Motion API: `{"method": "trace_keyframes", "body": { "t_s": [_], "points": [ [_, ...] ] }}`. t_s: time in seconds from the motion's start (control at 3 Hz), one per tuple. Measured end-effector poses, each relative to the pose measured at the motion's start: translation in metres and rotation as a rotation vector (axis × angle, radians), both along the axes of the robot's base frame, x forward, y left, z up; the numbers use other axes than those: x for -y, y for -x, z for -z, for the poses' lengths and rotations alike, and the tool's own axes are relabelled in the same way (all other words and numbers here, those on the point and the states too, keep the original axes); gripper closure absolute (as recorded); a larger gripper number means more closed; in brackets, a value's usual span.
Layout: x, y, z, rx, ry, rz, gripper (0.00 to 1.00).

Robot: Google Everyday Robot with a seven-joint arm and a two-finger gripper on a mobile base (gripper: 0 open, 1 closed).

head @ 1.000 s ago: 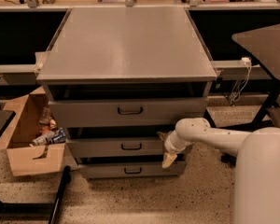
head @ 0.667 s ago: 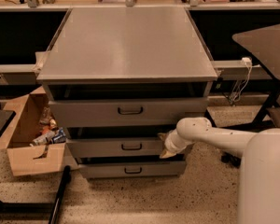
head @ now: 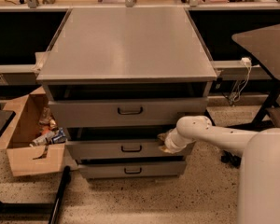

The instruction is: Open middle drawer

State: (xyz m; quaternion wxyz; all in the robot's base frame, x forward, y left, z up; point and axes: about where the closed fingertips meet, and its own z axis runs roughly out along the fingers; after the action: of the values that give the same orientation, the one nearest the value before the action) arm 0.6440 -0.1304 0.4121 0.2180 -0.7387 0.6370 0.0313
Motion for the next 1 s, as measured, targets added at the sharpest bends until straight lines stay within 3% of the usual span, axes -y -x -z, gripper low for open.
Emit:
{"method": "trace_keyframes", "body": {
  "t_s": [0.33,0.67,1.0],
  "points": [
    [0.000,0.000,-0.003,0.000,0.000,0.000,1.00],
    [-0.010,0.013,-0.015,-0.005,-0.029,-0.037,1.00],
    [-0.014,0.027,-0.026,-0.024,-0.051,-0.059,0.82]
  ]
}}
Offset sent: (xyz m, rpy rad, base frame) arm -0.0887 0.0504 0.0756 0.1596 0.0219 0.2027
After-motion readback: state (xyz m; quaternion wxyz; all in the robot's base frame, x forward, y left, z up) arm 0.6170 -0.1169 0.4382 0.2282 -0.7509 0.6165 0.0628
